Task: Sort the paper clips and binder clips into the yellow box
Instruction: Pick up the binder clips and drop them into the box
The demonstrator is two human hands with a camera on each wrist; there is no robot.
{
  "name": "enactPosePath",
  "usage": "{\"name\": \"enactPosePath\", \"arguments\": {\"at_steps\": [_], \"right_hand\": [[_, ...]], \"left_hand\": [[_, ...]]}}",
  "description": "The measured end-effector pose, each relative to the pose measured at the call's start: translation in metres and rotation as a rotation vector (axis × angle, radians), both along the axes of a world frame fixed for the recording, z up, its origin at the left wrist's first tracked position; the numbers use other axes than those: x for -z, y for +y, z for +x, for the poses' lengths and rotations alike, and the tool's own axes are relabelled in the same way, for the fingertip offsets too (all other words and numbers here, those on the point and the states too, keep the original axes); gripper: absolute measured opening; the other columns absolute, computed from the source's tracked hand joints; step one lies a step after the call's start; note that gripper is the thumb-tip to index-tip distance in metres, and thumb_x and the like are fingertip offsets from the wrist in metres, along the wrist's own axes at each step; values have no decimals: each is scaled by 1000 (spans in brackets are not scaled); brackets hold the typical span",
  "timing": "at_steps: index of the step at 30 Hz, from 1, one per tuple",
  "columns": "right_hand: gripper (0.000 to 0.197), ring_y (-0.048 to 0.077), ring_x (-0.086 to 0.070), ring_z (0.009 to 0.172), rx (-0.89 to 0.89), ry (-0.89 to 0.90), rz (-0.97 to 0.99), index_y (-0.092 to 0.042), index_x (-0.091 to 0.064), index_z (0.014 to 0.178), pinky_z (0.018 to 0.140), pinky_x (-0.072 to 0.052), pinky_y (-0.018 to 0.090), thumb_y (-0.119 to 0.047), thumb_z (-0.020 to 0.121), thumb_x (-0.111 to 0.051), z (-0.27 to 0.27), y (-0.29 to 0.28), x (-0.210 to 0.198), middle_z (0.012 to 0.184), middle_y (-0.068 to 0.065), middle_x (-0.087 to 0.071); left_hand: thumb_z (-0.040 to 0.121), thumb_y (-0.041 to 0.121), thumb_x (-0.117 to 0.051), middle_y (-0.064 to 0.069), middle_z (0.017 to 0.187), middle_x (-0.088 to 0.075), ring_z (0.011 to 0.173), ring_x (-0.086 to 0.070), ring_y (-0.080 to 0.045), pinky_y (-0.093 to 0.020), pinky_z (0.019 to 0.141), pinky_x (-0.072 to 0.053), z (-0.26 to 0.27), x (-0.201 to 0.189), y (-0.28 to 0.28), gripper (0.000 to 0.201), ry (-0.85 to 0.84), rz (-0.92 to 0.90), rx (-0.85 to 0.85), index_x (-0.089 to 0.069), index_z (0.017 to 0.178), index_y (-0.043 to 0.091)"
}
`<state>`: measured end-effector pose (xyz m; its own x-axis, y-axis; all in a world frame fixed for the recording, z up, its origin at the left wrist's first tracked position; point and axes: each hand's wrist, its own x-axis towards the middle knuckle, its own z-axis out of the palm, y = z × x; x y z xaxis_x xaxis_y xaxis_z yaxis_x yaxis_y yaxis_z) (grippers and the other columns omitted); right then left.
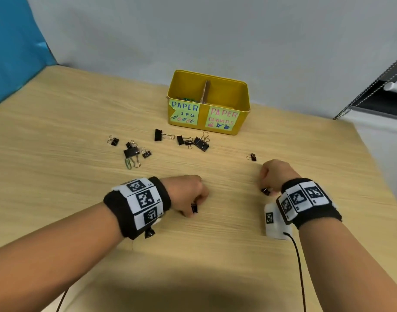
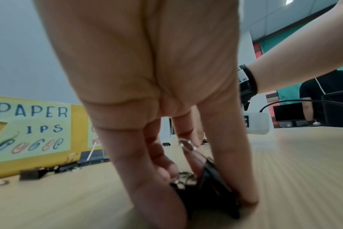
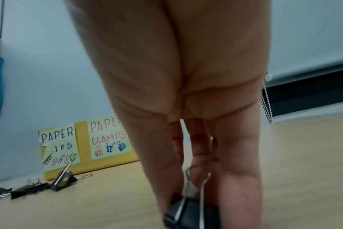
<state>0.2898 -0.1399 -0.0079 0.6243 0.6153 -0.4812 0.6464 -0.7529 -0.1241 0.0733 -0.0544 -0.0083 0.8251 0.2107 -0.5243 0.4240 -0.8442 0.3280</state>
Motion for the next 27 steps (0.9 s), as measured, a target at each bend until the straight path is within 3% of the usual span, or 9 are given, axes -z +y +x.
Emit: {"name": "enactPosePath", "arguments": {"at_steps": [3,5,8,11,15,19,22,27], "right_hand": [[27,29,-60,107,48,-14,177,-9,-63,104,89,-52,32,-4,78,-66,4,12,-1,117,15,-61],[44,29,-54,114,49,-38,292,-15,-60,117,92,-50,34,-5,76,-72,6,22,0,125,14,-54],[47,29,-52,120,-53,-79,244,-16,-58,125,99,-45,33,-6,81,-68,3,36,6,131,15,-50],[20,28,-58,107,-80,-90,247,-8,-69,101,89,-50,31,-5,85,-60,3,43,13,117,15,-61],[11,13,-57,73,-39,4,280,-7,-72,88,62,-51,21,-4,82,-63,10,43,12,91,7,-63],[9,18,-60,80,8,87,442,-13,-69,77,77,-55,29,-5,81,-67,11,46,0,76,1,-60],[4,18,-61,79,2,70,634,-12,-69,82,74,-51,27,-9,82,-68,5,61,-31,83,3,-63],[6,23,-67,86,-59,-38,872,-12,-71,86,89,-53,34,-11,81,-68,1,108,-85,85,6,-68]], "left_hand": [[75,12,-66,0,96,-46,85,-52,-20,-26,62,-45,-2,4,6,21,-22,29,-18,-59,94,12],[72,13,-67,0,94,-49,88,-58,-23,-34,68,-52,-4,6,10,18,-39,23,-41,-57,87,15],[71,15,-67,0,93,-52,90,-59,-25,-37,74,-55,-4,5,16,19,-50,19,-58,-58,87,13],[72,16,-66,-1,93,-54,89,-59,-24,-33,70,-51,0,3,24,19,-63,21,-73,-59,89,12],[71,17,-69,1,89,-53,82,-55,-19,-30,67,-50,4,0,38,18,-69,8,-123,-55,82,16],[70,16,-71,3,85,-53,79,-53,-16,-27,64,-47,8,-6,48,19,-116,19,-157,-56,81,17],[70,16,-72,3,85,-56,83,-58,-18,-27,68,-51,17,-20,58,19,-167,33,-186,-56,80,19],[72,16,-72,6,79,-58,72,-54,-10,-18,58,-40,57,-74,88,17,-371,95,-264,-60,84,16]]}}
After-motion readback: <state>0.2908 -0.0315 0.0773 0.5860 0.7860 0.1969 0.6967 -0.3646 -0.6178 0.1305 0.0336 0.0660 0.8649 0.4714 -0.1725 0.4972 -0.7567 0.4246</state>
